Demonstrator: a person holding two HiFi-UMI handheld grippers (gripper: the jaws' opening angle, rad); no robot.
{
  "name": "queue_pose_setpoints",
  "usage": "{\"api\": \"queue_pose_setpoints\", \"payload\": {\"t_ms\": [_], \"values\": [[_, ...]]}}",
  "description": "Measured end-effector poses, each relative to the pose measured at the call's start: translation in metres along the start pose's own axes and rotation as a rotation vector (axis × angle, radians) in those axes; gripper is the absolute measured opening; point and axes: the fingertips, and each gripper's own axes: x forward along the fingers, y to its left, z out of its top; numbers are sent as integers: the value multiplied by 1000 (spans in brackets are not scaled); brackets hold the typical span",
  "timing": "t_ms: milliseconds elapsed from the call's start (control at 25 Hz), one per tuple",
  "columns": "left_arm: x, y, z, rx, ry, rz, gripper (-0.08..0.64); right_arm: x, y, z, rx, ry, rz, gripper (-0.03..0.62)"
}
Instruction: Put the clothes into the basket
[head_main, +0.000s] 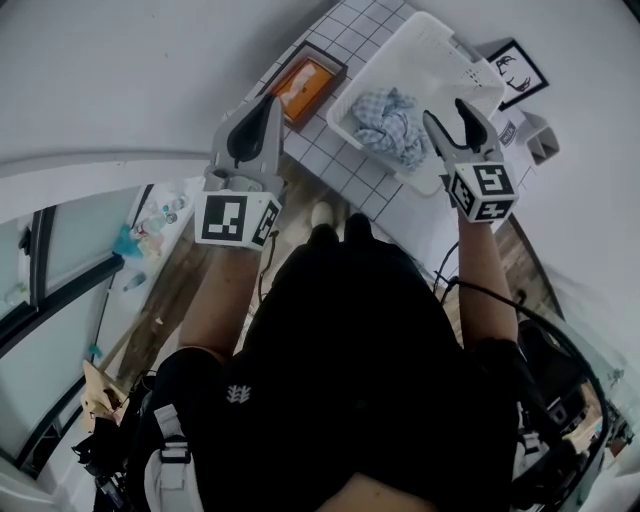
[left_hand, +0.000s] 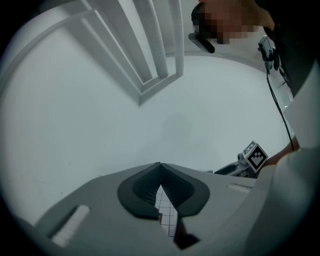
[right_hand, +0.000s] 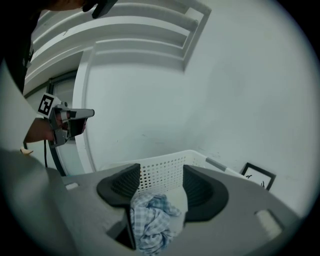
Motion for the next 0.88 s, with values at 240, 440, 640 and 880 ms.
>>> {"api": "queue_pose_setpoints", "payload": {"t_ms": [240, 440, 640, 880], "values": [[5, -13, 17, 23, -29, -26, 6, -24, -14, 10, 67, -85, -25, 259], [3, -26, 32, 38, -58, -45, 6, -55, -27, 19, 95, -168, -77, 213], [1, -41, 40, 45, -70, -71, 6, -91, -50, 18, 123, -211, -158, 129], [2, -59, 42, 54, -81, -97, 6, -124, -60, 13, 131, -251, -206, 89]]}}
